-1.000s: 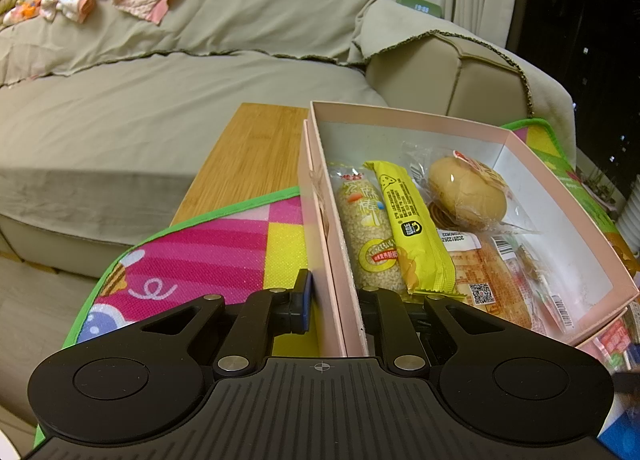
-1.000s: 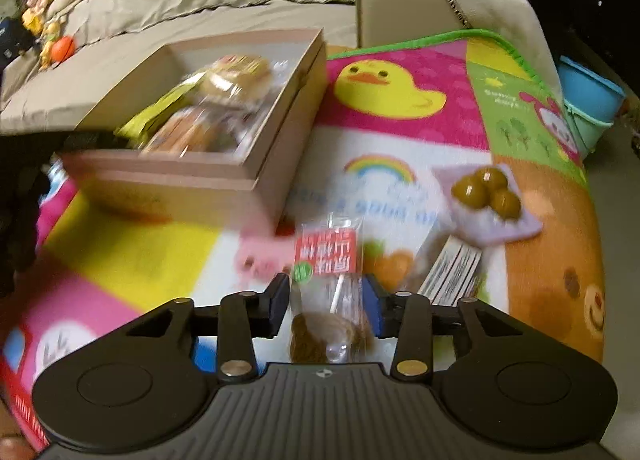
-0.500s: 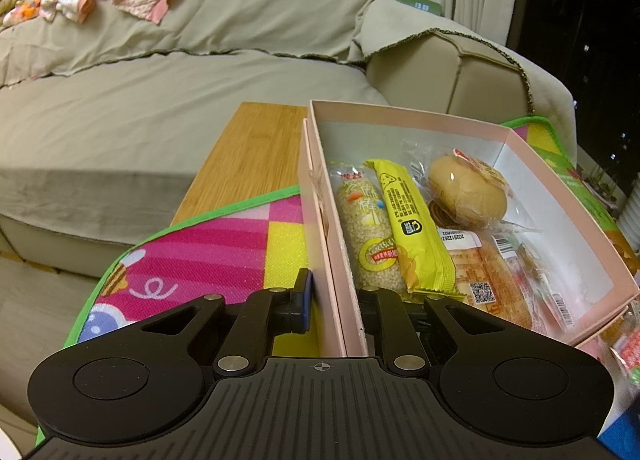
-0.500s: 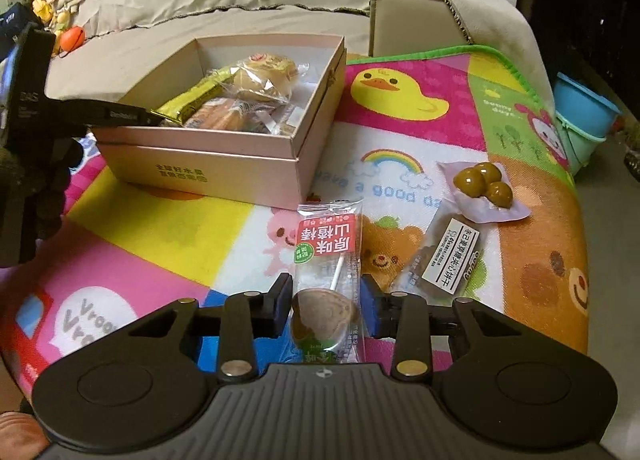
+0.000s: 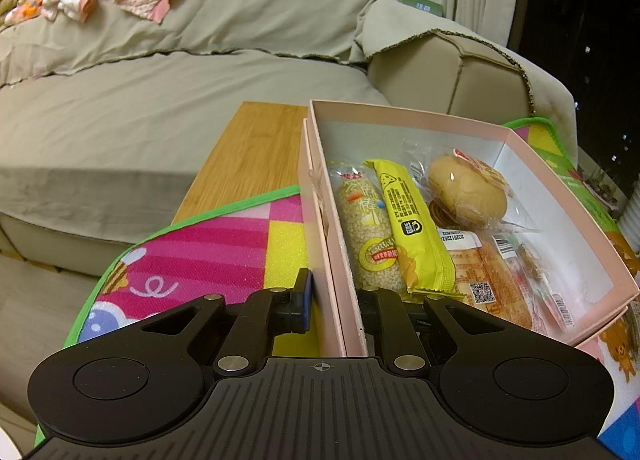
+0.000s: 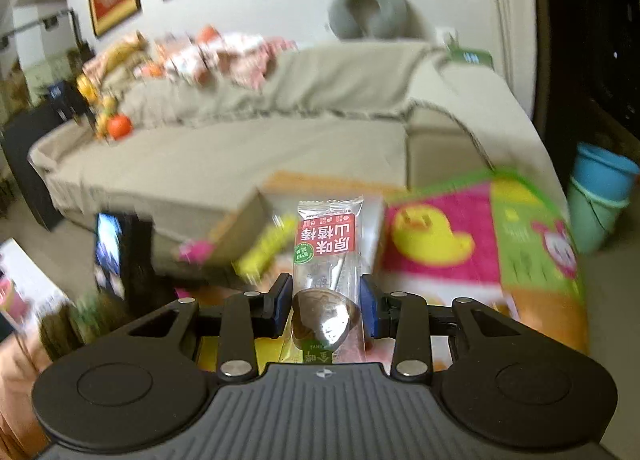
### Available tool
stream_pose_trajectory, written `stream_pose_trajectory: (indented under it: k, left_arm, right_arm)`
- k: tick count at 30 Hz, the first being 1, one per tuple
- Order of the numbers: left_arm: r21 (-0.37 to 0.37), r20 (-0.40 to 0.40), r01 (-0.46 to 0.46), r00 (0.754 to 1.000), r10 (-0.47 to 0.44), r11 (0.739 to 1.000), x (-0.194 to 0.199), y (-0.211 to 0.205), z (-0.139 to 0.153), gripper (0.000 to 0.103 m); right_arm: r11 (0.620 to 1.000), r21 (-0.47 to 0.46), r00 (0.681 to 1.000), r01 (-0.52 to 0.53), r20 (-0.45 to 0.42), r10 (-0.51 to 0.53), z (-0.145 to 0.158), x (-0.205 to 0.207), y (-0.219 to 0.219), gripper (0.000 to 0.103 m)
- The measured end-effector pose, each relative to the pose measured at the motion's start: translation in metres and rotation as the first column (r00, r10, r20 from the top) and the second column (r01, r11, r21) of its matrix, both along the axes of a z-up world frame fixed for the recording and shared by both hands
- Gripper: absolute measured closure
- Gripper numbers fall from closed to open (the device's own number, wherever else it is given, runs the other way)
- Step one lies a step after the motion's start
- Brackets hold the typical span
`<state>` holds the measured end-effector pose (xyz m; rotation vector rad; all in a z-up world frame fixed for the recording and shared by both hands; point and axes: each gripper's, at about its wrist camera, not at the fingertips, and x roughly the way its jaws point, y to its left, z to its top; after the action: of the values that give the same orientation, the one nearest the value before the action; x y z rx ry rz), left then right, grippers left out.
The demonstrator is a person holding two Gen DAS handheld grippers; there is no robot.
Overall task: Organize objects
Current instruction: 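Carry the red-labelled packet with the right tool and drop it in the box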
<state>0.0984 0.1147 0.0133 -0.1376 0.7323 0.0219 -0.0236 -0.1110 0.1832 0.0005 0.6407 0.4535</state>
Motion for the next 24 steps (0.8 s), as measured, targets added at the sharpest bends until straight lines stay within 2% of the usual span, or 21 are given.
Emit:
stream_pose_trajectory:
  k: [5, 9, 13, 15, 17, 24]
  left_arm:
    - [-0.001, 0.000, 0.000, 1.000, 0.000, 1.000, 0.000, 0.000, 0.000, 0.088]
    - [-0.001, 0.000, 0.000, 1.000, 0.000, 1.000, 0.000, 0.000, 0.000, 0.088]
    - [0.001, 0.000, 0.002, 1.000, -0.002, 1.000, 0.000, 0.000, 0.000, 0.088]
    - [0.000, 0.001, 0.004, 1.000, -0.004, 1.000, -0.001, 0.001, 0.001, 0.088]
    - [0.001, 0.002, 0.005, 1.000, -0.005, 1.000, -0.001, 0.001, 0.001, 0.088]
    - [-0.001, 0.004, 0.005, 1.000, -0.005, 1.000, 0.000, 0.001, 0.001, 0.088]
  right_arm:
    - [0.997, 0.058, 0.997, -0.044, 0.065, 0.041, 0.023, 0.033, 0.031, 0.068]
    - [0.990, 0.132, 0.997, -0.044, 0.061, 0.036, 0.031, 0.073, 0.056, 0.068]
    - [0.984, 0.178, 1.000, -0.030, 0.000, 0.031, 0.019, 0.112, 0.077, 0.064]
    - [0.987, 0.160, 0.999, -0.020, -0.025, 0.025, 0.009, 0.118, 0.083, 0.064]
    - [0.988, 0.152, 0.999, -0.013, -0.040, 0.019, -0.003, 0.116, 0.078, 0.056]
    - [0.994, 0.021, 0.992, 0.107, -0.069, -0.105, -0.050, 0.089, 0.033, 0.046]
